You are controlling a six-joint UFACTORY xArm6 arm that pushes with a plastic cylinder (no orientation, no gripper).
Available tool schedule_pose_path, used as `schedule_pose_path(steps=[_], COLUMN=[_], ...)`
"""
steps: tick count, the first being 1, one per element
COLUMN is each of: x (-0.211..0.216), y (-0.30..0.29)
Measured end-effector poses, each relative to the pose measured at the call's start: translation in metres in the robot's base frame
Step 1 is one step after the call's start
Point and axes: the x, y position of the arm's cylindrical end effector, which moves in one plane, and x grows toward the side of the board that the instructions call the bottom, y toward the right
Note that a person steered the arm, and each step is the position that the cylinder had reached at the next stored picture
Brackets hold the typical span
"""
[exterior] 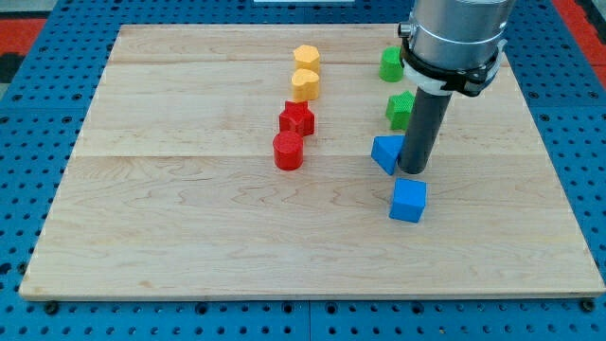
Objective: Push the blue triangle into the red star
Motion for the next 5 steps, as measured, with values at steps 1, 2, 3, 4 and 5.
schedule_pose_path(steps=[1,2,3,4,5], x=[0.004,0.004,0.003,0.002,-0.012], y=[-0.002,-0.002,-0.003,-0.003,0.003])
